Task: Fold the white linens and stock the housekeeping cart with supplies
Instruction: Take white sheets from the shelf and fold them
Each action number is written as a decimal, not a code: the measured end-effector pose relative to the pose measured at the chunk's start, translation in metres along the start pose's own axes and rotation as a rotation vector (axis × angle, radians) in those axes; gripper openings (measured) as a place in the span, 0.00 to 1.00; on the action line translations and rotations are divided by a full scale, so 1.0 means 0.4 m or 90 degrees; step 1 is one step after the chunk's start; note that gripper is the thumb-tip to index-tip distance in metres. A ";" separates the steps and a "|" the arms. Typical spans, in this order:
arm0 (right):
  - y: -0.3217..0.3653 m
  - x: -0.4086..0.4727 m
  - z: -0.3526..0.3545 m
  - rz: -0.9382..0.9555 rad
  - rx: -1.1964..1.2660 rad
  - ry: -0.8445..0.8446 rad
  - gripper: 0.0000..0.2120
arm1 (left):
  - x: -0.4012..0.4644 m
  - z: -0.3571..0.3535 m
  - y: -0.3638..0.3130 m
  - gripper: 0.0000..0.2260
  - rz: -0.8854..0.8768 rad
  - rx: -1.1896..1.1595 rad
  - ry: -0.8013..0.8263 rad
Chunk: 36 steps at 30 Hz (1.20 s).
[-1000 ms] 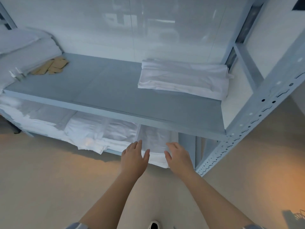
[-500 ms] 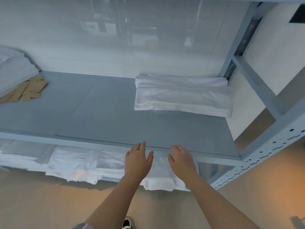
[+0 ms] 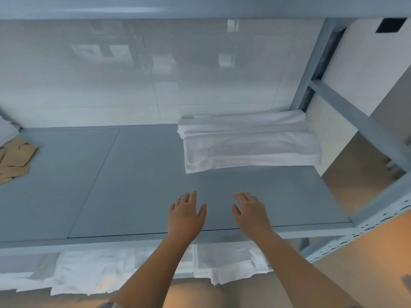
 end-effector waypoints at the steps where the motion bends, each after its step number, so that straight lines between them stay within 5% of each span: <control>1: -0.008 0.013 -0.002 -0.001 -0.005 -0.005 0.18 | 0.013 -0.008 0.002 0.27 -0.005 0.001 0.002; 8: -0.176 0.153 -0.029 -0.021 -0.070 -0.065 0.21 | 0.172 -0.114 -0.031 0.32 -0.083 0.020 -0.032; 19: -0.432 0.514 -0.142 0.003 -0.210 -0.113 0.39 | 0.568 -0.319 -0.118 0.45 -0.218 0.147 -0.069; 26: -0.448 0.569 -0.164 0.036 -0.223 -0.224 0.28 | 0.613 -0.359 -0.095 0.35 -0.229 0.106 -0.092; 36: -0.388 0.571 -0.046 0.061 -0.127 -0.196 0.15 | 0.620 -0.271 -0.123 0.18 -0.194 0.071 -0.103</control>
Point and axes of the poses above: each hand's wrist, its own x-axis towards the middle knuckle, its own z-axis out of the back of the hand, y = z × x, the point moved 7 cm from there along x, towards the middle knuckle, and after that the axes turned 9 degrees about -y, right-handed, at the moved point
